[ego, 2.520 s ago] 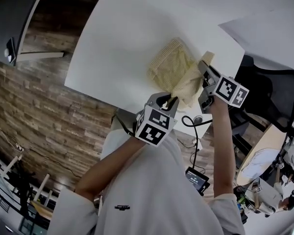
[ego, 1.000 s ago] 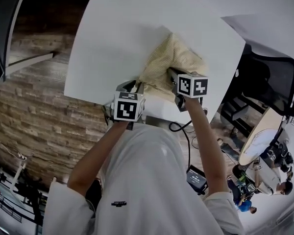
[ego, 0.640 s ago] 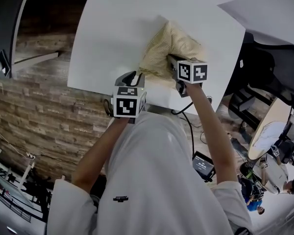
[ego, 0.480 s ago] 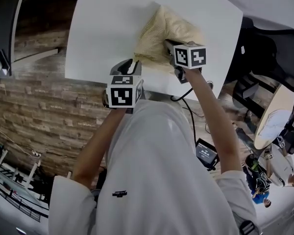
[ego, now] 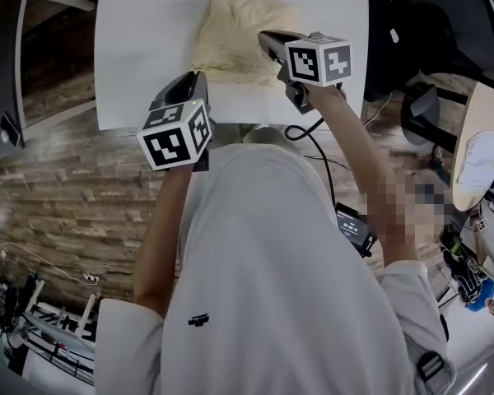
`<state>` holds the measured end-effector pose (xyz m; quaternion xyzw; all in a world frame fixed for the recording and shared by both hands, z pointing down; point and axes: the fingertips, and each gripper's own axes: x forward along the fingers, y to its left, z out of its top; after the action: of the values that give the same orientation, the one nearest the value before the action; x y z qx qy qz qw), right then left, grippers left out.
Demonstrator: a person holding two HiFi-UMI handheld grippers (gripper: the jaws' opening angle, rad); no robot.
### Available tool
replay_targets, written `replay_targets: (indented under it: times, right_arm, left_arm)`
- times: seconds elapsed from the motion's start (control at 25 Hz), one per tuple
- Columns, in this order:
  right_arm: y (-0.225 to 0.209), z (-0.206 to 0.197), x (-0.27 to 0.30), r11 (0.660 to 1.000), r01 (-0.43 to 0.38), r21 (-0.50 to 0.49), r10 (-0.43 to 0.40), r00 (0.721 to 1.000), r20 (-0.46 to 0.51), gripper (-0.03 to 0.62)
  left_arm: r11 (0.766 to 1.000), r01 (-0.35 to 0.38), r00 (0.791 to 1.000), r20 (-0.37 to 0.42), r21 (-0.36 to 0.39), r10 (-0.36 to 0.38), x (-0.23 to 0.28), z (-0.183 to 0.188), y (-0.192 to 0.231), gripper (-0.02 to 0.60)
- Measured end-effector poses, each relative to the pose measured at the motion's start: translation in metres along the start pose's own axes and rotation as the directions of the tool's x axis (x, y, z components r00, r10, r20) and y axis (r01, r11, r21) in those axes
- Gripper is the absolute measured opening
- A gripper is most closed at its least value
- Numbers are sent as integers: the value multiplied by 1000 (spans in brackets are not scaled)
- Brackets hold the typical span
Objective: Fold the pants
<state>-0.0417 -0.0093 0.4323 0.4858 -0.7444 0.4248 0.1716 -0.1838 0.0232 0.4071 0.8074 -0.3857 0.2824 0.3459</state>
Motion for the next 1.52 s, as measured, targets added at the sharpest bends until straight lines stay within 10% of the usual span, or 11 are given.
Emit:
replay_targets:
  times: [0.56,0.92,1.52]
  right_arm:
    - [22,-22,-146,999,21,-49,-5,951,310,6]
    - [79,-69,-224,976,-17,-219,96,930,356,6]
    - [109,-141,-245,953,119,-278,11,904,427,6]
  left_arm:
    - [983,75,985,142,171,-100,-61,-1,-93,2]
    - [960,110,966,198,258,-164,-96,-31,-159,2]
    - [935,98,961,211,342,-178,-121,-84,-206,2]
